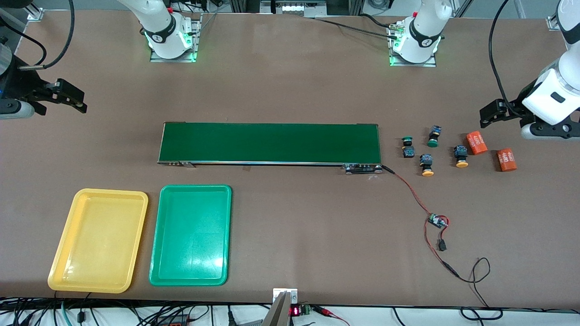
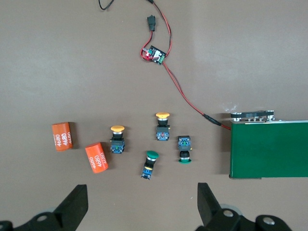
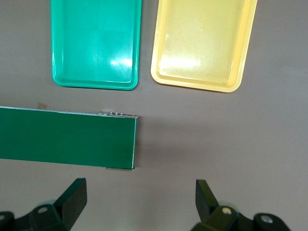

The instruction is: Sort buttons by color to trays

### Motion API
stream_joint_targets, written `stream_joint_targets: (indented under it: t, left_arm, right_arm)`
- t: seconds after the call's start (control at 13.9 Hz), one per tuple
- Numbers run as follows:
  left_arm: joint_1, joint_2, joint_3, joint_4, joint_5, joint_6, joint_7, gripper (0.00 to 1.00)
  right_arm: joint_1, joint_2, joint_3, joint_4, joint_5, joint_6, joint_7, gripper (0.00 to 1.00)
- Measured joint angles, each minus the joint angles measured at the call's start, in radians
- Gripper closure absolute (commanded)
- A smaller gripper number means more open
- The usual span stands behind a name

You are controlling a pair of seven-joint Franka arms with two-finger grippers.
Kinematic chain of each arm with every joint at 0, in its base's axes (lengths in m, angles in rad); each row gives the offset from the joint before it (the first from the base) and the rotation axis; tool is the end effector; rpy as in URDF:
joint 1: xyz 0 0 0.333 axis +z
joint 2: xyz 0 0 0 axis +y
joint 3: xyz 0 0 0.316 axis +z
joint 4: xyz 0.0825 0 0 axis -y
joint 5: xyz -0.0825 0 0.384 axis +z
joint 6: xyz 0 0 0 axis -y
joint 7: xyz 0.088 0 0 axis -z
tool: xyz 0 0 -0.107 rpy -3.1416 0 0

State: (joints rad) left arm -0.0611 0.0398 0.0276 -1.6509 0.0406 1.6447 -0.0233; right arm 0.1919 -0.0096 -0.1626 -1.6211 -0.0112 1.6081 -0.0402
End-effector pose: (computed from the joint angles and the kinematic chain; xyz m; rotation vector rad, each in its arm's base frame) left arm 0.5689 -0.0153 0.5706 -3.0979 0.0219 0.0694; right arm 0.5540 0.0146 0.6092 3.1300 0.1095 -0.0056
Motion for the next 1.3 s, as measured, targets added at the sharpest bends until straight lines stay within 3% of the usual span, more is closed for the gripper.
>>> stream_joint_targets:
  t: [0.43,0.72,1.01,1.3]
  left_arm:
    - [0.047,0.101,0.018,0.031,0.001,-0.088,0.002,0.00]
    - [0.136,0.126,0.025,-0.037,0.030,-0.061,0.012,0.00]
    - [0.191,0.116,0.026,-0.203,0.082,0.165,0.034,0.00]
    - [0.250,0.062,0.026,-0.488,0.085,0.536,0.052,0.00]
  right_arm:
    - [0.000,0.000,0.000,0.000,0.000,0.000,0.000,0.00]
    - [-0.001,0.000,-0.001,0.000,0.000,0.000,0.000,0.00]
    - [-0.003,0.000,-0.003,-0.001,0.000,0.000,0.000,0.00]
    - [-0.003,0.000,-0.003,-0.001,0.000,0.000,0.000,0.00]
